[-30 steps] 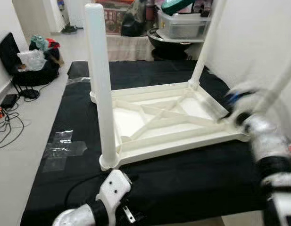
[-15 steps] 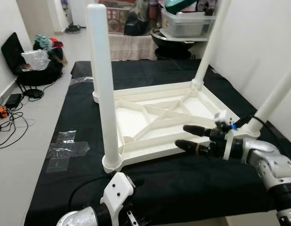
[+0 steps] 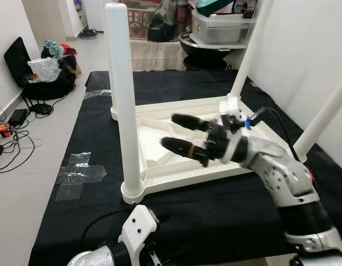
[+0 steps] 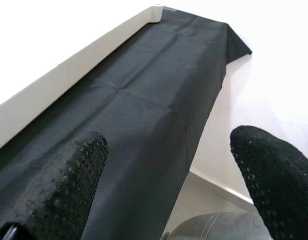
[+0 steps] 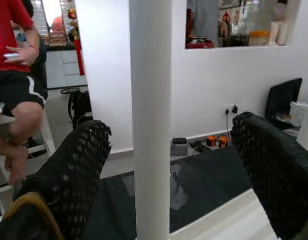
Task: Building children table
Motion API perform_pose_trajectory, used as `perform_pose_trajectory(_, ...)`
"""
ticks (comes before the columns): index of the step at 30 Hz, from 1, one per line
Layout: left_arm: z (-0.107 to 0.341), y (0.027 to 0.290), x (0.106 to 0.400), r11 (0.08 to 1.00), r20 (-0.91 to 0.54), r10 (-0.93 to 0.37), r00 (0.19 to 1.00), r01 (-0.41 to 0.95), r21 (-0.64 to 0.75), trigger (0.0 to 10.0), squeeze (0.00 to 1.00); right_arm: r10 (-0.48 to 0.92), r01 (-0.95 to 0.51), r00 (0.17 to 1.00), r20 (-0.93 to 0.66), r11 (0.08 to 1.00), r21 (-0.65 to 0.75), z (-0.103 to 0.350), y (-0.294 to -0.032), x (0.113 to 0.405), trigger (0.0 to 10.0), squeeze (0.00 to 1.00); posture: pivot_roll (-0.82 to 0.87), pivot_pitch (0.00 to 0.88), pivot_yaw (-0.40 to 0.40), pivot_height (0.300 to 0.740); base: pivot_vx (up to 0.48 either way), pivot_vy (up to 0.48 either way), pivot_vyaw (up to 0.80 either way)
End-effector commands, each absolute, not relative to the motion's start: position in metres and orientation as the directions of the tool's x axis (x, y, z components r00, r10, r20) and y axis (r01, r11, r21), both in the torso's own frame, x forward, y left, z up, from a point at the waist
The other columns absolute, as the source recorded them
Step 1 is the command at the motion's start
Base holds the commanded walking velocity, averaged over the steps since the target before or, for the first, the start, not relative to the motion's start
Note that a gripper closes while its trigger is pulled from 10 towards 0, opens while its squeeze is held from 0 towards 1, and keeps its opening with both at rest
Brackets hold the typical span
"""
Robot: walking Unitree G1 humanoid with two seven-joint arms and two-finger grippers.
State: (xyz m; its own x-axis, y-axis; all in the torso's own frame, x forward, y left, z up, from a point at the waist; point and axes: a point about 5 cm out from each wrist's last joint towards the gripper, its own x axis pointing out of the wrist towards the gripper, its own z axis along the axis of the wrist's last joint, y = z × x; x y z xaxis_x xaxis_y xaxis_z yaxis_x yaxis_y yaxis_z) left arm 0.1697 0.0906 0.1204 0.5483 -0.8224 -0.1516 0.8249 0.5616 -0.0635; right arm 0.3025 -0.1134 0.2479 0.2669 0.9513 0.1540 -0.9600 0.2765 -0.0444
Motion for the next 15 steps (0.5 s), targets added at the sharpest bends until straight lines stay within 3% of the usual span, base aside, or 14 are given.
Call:
perform_pose_trajectory(1, 0.121, 0.091, 0.169, 0.561, -0.151, -0.823, 0.548, 0.826, -0.063, 10.0, 0.0, 0.953, -0.962, 0.264, 0.149, 0.271, -0.03, 0.249, -0.113, 0.302, 10.0, 0.0, 0.06, 0.015, -0.09, 0.74, 0.0, 0.0, 0.0)
perform_pose_trajectory(7, 0.123, 0.09, 0.169, 0.561, -0.145, -0.824, 0.548, 0.826, -0.064, 10.0, 0.0, 0.957, -0.972, 0.221, 0.188, 0.233, -0.044, 0.266, -0.106, 0.299, 10.0, 0.0, 0.06, 0.016, -0.092, 0.74, 0.0, 0.0, 0.0)
perform_pose_trajectory(9, 0.124, 0.089, 0.169, 0.56, -0.139, -0.825, 0.548, 0.826, -0.064, 10.0, 0.0, 0.921, -0.935, 0.336, 0.197, 0.351, -0.045, 0.272, -0.093, 0.312, 10.0, 0.0, 0.06, 0.017, -0.093, 0.74, 0.0, 0.0, 0.0)
perform_pose_trajectory(11, 0.124, 0.089, 0.169, 0.56, -0.137, -0.825, 0.549, 0.826, -0.063, 10.0, 0.0, 0.903, -0.92, 0.377, 0.204, 0.391, -0.027, 0.273, -0.088, 0.316, 10.0, 0.0, 0.06, 0.017, -0.093, 0.74, 0.0, 0.0, 0.0)
perform_pose_trajectory(15, 0.126, 0.088, 0.169, 0.56, -0.131, -0.825, 0.55, 0.826, -0.062, 10.0, 0.0, 0.911, -0.933, 0.352, 0.216, 0.36, 0.002, 0.276, -0.078, 0.313, 10.0, 0.0, 0.06, 0.018, -0.096, 0.74, 0.0, 0.0, 0.0)
